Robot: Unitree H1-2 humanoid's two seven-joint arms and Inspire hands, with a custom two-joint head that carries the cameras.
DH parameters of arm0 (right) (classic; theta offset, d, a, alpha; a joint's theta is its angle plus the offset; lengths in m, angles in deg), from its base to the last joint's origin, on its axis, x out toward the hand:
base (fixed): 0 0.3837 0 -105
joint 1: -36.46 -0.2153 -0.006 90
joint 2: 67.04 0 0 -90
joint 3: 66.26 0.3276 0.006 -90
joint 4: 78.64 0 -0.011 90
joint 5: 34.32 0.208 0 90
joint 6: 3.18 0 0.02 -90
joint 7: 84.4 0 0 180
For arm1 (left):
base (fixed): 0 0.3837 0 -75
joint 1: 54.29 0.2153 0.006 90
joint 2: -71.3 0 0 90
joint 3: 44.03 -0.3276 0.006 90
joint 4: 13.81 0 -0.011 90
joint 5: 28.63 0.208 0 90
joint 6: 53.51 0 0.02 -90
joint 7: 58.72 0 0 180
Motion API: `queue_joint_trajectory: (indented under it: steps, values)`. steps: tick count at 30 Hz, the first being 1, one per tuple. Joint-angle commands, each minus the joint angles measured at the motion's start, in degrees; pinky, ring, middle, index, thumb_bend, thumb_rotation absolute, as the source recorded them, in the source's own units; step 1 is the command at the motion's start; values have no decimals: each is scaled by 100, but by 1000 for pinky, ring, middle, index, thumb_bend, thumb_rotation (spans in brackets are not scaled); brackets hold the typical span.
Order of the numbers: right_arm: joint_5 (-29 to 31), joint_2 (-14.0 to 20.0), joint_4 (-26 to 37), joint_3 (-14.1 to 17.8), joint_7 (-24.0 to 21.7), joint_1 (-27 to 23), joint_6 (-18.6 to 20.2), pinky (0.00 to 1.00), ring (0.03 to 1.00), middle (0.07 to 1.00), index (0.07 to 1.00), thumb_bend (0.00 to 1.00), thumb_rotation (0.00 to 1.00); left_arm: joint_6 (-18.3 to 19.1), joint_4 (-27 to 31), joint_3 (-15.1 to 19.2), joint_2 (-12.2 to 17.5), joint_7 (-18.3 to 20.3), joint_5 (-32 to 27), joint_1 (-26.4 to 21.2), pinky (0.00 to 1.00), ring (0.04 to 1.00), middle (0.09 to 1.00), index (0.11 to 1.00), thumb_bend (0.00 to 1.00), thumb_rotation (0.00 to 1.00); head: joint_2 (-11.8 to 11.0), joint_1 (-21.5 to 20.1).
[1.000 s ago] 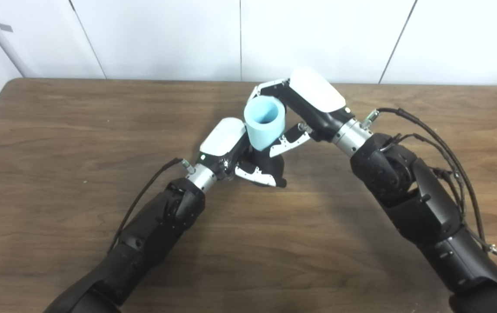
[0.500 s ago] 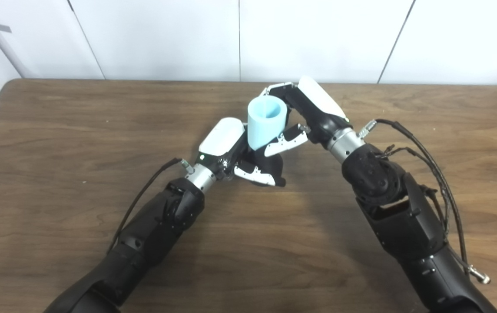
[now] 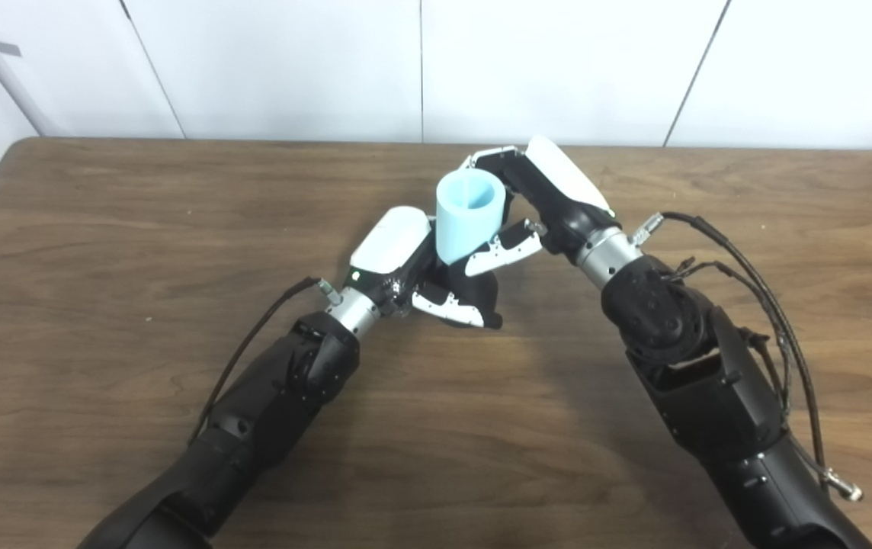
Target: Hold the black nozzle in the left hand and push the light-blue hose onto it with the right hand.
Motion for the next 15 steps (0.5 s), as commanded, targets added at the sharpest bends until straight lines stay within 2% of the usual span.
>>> queue_joint_trajectory:
  steps: [1, 4, 7, 8, 9, 10, 11, 13, 15]
  values:
    - [-22, 270, -65, -319, -266, 56, -756, 324, 394, 473, 521, 515, 0, 268, -648, -368, -49, 510, 171, 922, 289, 388, 483, 537, 499, 0, 8, 4]
    - [-50, 348, -155, -398, -159, 35, -1195, 314, 388, 471, 519, 515, 0, 268, -643, -355, -56, 512, 168, 928, 294, 392, 485, 529, 500, 0, -8, 7]
    - [-6, 345, -192, -396, -120, 33, -1303, 312, 386, 469, 535, 514, 0, 263, -670, -355, -59, 513, 171, 917, 292, 387, 486, 538, 498, 0, -31, 1]
    - [-23, 353, -73, -397, -280, 5, -1029, 311, 385, 468, 538, 513, 0, 253, -675, -357, -55, 511, 172, 914, 292, 387, 486, 538, 498, 0, -31, 1]
    - [-85, 377, 23, -416, -420, -33, -808, 353, 442, 479, 616, 538, 0, 222, -702, -358, -53, 492, 174, 906, 291, 386, 486, 538, 498, 0, -53, -11]
    - [-180, 408, 110, -445, -538, -70, -621, 400, 506, 577, 698, 696, 78, 196, -723, -358, -51, 473, 174, 900, 288, 384, 485, 541, 498, 0, -53, -11]
    - [-238, 439, 181, -460, -623, -106, -494, 441, 565, 654, 773, 814, 161, 189, -730, -356, -50, 466, 174, 899, 283, 381, 483, 543, 497, 0, -53, -11]
    - [-344, 457, 284, -448, -659, -140, -363, 492, 645, 748, 872, 917, 241, 232, -707, -345, -52, 503, 158, 904, 284, 381, 483, 544, 497, 0, -53, -11]
    - [-416, 445, 344, -423, -666, -154, -272, 513, 681, 794, 916, 939, 267, 251, -707, -339, -54, 527, 146, 900, 286, 381, 483, 545, 497, 0, -74, -4]
